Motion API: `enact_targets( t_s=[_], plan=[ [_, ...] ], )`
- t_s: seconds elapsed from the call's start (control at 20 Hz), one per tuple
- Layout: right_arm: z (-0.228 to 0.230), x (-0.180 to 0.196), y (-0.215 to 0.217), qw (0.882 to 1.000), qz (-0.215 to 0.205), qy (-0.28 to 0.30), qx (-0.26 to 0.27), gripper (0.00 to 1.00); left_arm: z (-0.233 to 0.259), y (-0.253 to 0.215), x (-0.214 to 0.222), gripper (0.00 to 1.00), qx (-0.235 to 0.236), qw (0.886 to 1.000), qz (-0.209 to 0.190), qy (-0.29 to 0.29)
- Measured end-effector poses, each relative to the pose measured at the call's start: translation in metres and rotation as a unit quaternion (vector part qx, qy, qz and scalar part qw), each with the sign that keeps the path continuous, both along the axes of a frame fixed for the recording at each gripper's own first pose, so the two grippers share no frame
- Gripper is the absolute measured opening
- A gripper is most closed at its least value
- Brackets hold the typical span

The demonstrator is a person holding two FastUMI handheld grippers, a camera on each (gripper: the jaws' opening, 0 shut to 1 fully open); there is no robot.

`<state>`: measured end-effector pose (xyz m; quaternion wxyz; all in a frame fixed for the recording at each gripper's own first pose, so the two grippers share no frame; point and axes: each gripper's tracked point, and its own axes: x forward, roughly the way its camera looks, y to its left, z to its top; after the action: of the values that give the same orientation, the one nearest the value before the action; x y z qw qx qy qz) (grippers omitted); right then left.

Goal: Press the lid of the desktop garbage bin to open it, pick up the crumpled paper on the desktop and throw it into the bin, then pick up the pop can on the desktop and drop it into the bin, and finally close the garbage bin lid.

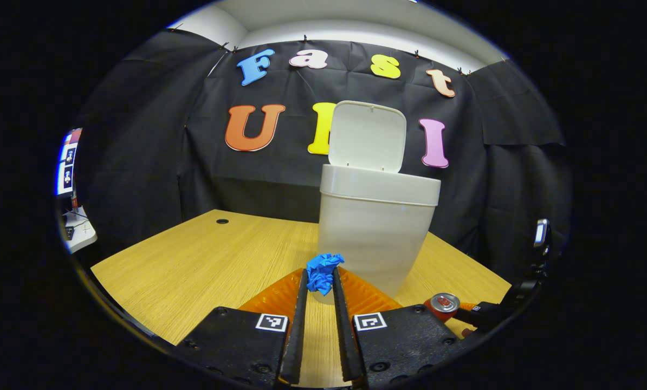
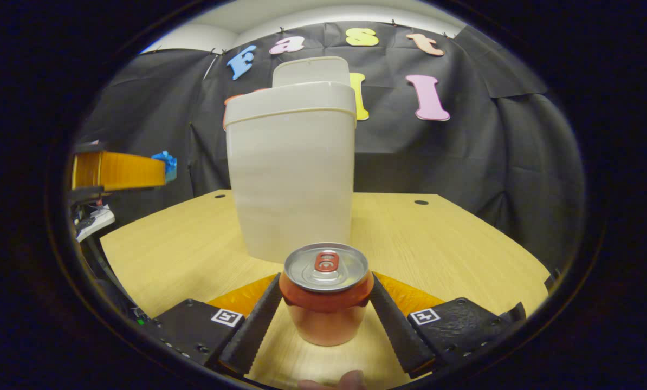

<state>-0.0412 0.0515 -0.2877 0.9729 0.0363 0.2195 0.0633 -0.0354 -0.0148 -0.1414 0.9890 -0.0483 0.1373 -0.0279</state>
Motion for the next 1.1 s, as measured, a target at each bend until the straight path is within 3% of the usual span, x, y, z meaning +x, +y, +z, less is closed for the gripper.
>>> enact_targets(
  t_s=[0.35, 0.5, 0.55, 0.6, 1.1],
  plan=[
    [-0.022, -0.001, -0.004, 0.999, 0.008, 0.047, 0.016, 0.95, 0.060, -0.003, 0.036, 0.30, 0.032, 0.997, -0.010, -0.066],
    [-0.026, -0.004, -0.002, 0.998, 0.011, 0.059, 0.025, 0.90, 0.083, -0.016, 0.057, 0.30, 0.022, 0.996, -0.023, -0.081],
    [-0.028, -0.005, -0.001, 0.998, 0.013, 0.063, 0.026, 0.84, 0.093, -0.018, 0.065, 0.30, 0.018, 0.996, -0.029, -0.084],
    [-0.027, -0.004, -0.002, 0.997, 0.015, 0.065, 0.027, 0.86, 0.102, -0.021, 0.072, 0.30, 0.017, 0.995, -0.034, -0.089],
    [0.019, -0.001, -0.034, 0.999, 0.007, 0.016, 0.039, 0.80, 0.128, -0.051, 0.135, 0.32, 0.026, 0.993, -0.055, -0.105]
  ],
)
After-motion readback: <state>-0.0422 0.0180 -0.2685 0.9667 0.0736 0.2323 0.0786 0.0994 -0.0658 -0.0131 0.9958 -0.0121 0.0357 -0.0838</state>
